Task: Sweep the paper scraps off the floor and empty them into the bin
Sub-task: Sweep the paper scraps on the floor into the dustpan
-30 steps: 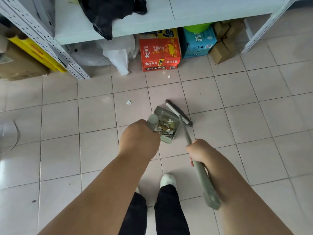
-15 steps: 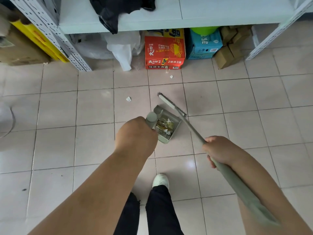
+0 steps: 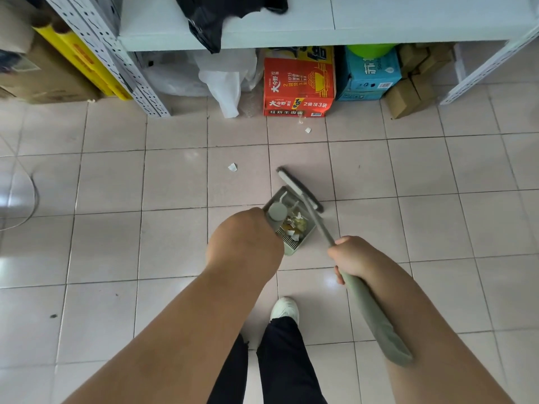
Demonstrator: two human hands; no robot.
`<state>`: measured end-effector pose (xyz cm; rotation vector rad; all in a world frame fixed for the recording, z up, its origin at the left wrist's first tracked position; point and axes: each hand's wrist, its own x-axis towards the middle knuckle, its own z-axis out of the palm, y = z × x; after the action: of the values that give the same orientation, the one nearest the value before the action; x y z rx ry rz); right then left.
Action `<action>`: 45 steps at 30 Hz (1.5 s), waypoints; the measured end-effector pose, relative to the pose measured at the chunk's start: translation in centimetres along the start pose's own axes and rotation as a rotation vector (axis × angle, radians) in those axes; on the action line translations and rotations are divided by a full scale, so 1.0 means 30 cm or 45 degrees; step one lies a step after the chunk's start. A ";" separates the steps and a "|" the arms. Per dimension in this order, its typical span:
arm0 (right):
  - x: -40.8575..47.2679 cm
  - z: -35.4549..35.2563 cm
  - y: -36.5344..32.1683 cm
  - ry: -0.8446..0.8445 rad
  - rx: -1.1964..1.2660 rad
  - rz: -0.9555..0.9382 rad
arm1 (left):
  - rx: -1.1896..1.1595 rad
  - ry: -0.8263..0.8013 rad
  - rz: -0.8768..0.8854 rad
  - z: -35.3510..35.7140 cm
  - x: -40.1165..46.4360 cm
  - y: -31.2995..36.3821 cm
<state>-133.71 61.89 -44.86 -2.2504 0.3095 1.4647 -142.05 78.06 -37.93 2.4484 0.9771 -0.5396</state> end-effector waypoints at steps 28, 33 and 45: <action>-0.034 0.188 -0.056 0.017 -0.049 0.098 | -0.005 -0.040 -0.004 -0.054 -0.070 -0.242; -0.100 0.199 -0.062 -0.019 -0.124 0.020 | -0.023 -0.051 0.044 -0.058 -0.058 -0.261; -0.208 0.173 -0.034 0.165 -0.045 0.006 | 0.017 -0.043 0.088 -0.161 -0.138 -0.373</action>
<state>-140.10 64.93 -40.74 -2.3798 0.3317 1.3390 -151.91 85.68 -34.75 2.4664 0.8748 -0.5636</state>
